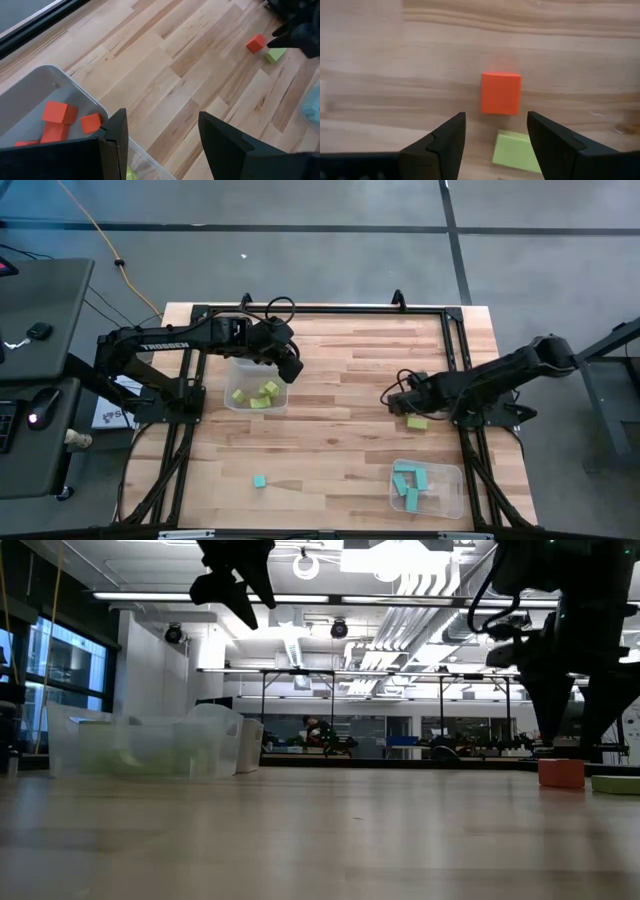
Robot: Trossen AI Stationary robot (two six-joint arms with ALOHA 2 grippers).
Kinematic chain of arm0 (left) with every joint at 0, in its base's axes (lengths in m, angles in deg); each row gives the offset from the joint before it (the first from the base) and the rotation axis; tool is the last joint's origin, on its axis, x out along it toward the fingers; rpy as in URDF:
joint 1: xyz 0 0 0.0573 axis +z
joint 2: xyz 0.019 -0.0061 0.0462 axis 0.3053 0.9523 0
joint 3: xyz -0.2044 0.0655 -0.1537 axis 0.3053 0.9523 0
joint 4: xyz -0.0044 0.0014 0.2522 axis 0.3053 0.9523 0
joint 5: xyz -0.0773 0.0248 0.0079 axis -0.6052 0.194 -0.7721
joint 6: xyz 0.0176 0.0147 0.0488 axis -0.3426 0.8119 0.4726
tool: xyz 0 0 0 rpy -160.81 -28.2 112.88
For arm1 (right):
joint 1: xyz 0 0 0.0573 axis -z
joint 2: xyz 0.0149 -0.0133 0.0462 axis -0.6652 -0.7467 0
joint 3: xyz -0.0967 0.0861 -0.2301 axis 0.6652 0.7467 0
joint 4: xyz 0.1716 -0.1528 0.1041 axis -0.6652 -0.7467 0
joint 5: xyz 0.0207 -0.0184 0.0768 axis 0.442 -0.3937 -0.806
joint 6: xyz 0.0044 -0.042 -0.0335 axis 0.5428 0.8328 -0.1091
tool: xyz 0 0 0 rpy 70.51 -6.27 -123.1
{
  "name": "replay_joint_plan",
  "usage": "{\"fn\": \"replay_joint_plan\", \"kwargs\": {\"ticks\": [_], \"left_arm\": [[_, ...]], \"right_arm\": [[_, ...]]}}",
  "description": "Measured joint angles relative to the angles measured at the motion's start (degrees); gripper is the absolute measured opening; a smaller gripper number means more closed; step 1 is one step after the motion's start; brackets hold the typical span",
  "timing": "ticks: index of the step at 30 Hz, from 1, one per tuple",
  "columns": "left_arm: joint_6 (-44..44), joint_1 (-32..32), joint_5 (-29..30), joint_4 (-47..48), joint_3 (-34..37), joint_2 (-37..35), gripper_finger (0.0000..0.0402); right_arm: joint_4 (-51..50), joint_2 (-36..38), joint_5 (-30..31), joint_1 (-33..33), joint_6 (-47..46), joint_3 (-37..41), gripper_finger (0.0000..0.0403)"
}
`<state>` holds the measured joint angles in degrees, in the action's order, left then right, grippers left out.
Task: Sort & place blocks by color
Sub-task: Put the orange block into the gray bin
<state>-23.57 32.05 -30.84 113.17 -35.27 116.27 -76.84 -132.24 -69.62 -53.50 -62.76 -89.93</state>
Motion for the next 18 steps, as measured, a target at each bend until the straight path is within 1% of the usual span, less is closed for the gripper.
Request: {"fn": "replay_joint_plan", "kwargs": {"ticks": [6, 13, 18], "left_arm": [[0.5, 0.0, 0.0, 0.0, 0.0, 0.0, 0.0168], [1.1, 0.0, 0.0, 0.0, 0.0, 0.0, 0.0168], [2.4, 0.0, 0.0, 0.0, 0.0, 0.0, 0.0168]], "right_arm": [[0.1, -4.2, -0.9, 1.5, 0.0, 0.0, 0.0202], [0.3, -7.1, -1.4, 2.8, 0.4, 0.0, 0.0202], [3.0, -9.4, -1.5, 3.9, 1.9, 0.0, 0.0202]]}}
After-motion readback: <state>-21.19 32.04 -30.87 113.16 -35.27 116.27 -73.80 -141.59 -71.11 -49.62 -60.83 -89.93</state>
